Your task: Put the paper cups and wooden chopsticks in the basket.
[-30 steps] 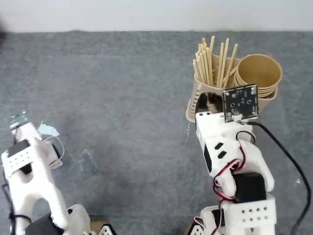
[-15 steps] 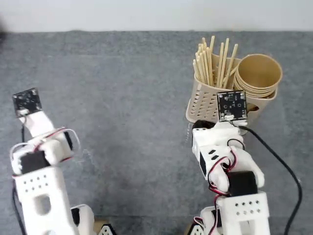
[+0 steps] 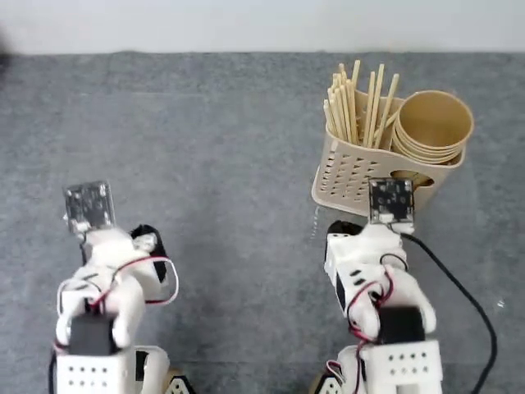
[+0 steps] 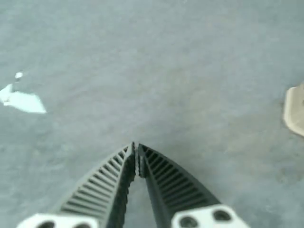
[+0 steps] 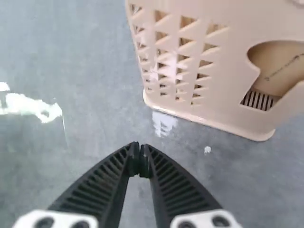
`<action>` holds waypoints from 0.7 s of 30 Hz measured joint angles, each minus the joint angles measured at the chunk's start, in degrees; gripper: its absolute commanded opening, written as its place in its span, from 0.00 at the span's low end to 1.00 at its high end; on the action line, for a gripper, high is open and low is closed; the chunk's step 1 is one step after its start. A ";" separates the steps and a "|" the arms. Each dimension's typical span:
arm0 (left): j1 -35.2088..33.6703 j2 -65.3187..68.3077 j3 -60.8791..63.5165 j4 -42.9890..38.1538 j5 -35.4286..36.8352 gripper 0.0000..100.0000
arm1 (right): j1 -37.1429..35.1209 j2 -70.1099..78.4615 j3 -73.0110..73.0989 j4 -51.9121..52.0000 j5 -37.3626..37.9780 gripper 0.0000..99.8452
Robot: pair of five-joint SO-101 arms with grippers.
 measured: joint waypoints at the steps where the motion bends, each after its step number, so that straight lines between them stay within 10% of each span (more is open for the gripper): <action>1: 0.53 -2.46 1.76 -0.44 0.53 0.01 | 0.09 -2.46 2.20 -0.97 -0.70 0.01; 21: 1.58 -21.19 21.71 -0.97 -4.22 0.01 | 0.18 -23.12 23.03 -2.55 0.09 0.01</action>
